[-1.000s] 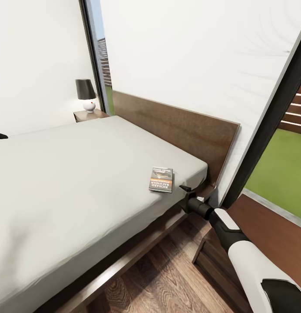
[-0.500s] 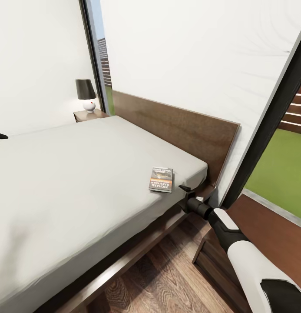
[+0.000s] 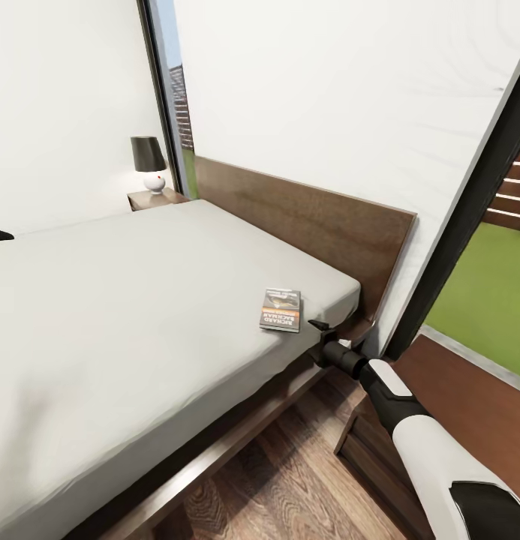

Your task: In the bedroom, move the book from the bed onto either nightstand, and place the two sandals side by side next to the bed.

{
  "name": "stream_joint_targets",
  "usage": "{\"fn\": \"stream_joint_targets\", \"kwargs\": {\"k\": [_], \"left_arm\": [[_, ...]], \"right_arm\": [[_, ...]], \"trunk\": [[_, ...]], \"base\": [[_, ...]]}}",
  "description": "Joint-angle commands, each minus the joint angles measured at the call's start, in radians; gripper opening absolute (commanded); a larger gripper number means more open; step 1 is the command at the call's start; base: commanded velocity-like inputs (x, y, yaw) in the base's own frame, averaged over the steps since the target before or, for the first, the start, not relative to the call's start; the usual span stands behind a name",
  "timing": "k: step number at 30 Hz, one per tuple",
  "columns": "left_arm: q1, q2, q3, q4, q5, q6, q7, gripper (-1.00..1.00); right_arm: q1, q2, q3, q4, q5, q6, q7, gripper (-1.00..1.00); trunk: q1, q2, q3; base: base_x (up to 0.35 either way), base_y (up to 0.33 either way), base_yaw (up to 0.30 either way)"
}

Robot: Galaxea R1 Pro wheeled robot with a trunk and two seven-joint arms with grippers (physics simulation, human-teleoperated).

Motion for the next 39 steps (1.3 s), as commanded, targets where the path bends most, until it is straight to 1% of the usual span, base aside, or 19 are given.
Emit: {"fn": "stream_joint_targets", "kwargs": {"k": [1,21,30,39], "left_arm": [[-0.001,0.0,0.002,0.0,0.004,0.006,0.001,1.0],[-0.001,0.0,0.001,0.001,0.001,0.004,0.001,1.0],[-0.001,0.0,0.0,0.003,0.002,0.004,0.001,1.0],[-0.001,0.0,0.002,0.002,0.002,0.004,0.001,1.0]], "right_arm": [[-0.001,0.0,-0.003,0.0,0.001,0.006,0.002,1.0],[-0.001,0.0,-0.003,-0.019,0.002,0.004,-0.005,1.0],[-0.001,0.0,-0.003,-0.019,0.018,0.003,-0.005,1.0],[-0.001,0.0,-0.003,-0.019,0.025,0.004,-0.005,1.0]], "trunk": [[0.0,0.0,-0.001],[0.0,0.0,-0.001],[0.0,0.0,-0.001],[0.0,0.0,-0.001]], "base": [[0.0,0.017,0.0],[0.005,0.003,0.0],[0.1,0.0,0.0],[0.08,0.0,0.0]]}}
